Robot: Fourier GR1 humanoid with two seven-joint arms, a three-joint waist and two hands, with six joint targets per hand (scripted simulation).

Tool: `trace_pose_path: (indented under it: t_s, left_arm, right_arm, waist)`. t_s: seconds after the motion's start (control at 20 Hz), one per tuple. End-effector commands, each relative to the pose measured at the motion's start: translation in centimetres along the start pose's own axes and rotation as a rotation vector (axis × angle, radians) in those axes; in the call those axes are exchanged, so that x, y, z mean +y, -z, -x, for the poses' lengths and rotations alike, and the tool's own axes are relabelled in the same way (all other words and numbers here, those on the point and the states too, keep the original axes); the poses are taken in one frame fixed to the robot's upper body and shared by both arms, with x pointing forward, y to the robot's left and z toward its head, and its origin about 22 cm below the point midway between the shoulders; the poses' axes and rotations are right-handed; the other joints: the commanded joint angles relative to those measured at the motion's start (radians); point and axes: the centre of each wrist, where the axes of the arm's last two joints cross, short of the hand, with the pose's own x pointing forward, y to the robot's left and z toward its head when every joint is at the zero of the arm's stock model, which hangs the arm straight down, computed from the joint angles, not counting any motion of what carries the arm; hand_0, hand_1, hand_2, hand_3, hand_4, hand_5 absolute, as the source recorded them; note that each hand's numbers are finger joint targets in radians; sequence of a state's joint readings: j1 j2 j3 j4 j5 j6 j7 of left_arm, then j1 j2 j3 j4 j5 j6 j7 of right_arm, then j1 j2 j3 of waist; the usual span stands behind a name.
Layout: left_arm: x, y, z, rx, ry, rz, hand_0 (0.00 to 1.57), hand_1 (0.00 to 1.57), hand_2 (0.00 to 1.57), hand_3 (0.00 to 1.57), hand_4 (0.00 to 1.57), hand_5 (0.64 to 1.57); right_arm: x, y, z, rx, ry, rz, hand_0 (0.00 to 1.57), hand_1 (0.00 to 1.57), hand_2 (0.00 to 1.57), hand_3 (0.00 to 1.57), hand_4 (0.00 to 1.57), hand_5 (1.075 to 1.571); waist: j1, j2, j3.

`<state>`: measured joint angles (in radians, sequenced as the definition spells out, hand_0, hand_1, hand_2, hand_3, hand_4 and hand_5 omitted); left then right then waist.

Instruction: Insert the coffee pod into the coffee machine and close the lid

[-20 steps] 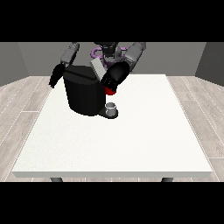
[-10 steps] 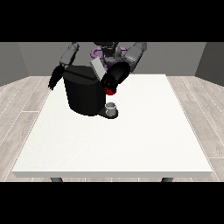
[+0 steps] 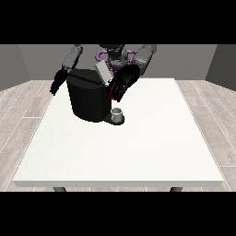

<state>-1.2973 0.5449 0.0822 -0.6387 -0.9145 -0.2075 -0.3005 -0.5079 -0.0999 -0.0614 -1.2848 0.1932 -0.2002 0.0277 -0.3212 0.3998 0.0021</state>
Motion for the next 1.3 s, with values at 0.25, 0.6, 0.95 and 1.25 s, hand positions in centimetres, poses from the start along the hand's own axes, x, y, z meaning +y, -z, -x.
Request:
trace_pose_path:
  t_s: [0.25,0.6,0.95,1.25]
  left_arm:
    - [-1.9,-0.8,1.6,0.068,-0.013,0.022,0.00,0.00,0.30,0.20,0.00,1.571]
    - [-9.5,-0.9,-0.9,0.018,-0.141,0.217,0.00,0.00,0.00,0.00,0.00,1.571]
    - [-19.8,-3.7,-2.4,0.027,-0.754,0.150,0.00,0.00,0.00,0.00,0.37,1.571]
    - [-29.7,-10.4,-2.8,0.213,-1.190,0.147,0.00,0.00,0.00,0.00,0.27,1.571]
  right_arm:
    - [-1.6,-0.3,1.1,0.065,0.002,-0.022,0.00,0.00,0.00,0.00,0.17,1.571]
    - [-2.2,-3.4,7.8,0.255,0.031,0.120,0.00,0.00,0.00,0.00,0.00,1.571]
    - [-3.3,-8.9,12.9,0.428,0.001,0.141,0.00,0.00,0.00,0.00,0.00,1.571]
    - [-6.1,-13.0,15.4,0.519,-0.018,0.175,0.00,0.00,0.00,0.00,0.00,1.571]
  waist:
    - [0.013,-0.069,-0.0021]
    - [0.198,-0.230,-0.0017]
    - [0.303,-0.420,-0.0039]
    - [0.387,-0.584,-0.0024]
